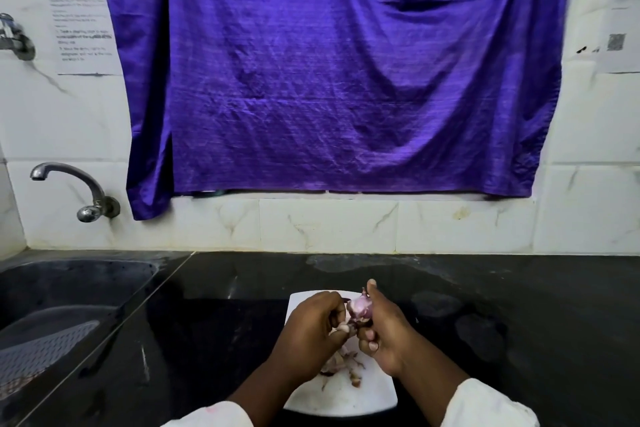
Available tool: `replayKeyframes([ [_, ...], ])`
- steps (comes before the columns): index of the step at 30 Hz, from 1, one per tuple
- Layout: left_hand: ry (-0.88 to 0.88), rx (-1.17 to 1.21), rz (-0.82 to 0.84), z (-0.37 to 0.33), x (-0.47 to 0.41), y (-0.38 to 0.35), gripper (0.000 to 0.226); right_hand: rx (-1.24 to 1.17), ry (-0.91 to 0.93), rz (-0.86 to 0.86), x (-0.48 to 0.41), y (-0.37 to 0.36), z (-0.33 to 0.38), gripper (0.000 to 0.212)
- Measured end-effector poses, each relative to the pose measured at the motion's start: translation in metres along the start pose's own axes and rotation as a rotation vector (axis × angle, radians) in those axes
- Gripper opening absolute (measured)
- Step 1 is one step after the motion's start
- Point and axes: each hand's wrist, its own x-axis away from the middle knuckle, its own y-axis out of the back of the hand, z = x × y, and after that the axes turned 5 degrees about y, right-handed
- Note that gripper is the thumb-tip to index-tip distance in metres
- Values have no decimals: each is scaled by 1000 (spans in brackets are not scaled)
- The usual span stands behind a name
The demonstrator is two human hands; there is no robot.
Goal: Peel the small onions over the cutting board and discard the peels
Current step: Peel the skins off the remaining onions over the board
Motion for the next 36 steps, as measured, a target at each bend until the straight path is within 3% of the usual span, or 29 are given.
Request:
replayKeyframes([
  [5, 186, -95, 56, 17, 5, 0, 19, -57, -4, 115, -6, 7, -7, 47],
  [10, 255, -231, 93, 26, 2, 5, 35, -45, 12, 176, -6, 11, -9, 44],
  [13, 196, -241, 140, 21, -1, 6, 42, -10, 5, 176, -3, 7, -11, 51],
  [18, -50, -80, 5, 4, -2, 10, 34, -33, -25, 82, -5, 6, -13, 47],
  [24, -119, 62, 121, -9, -15, 12, 34, 71, 14, 71, -4, 4, -9, 33],
  [36, -213, -179, 252, -17, -24, 20, 37, 211, -2, 83, 5, 3, -2, 43],
])
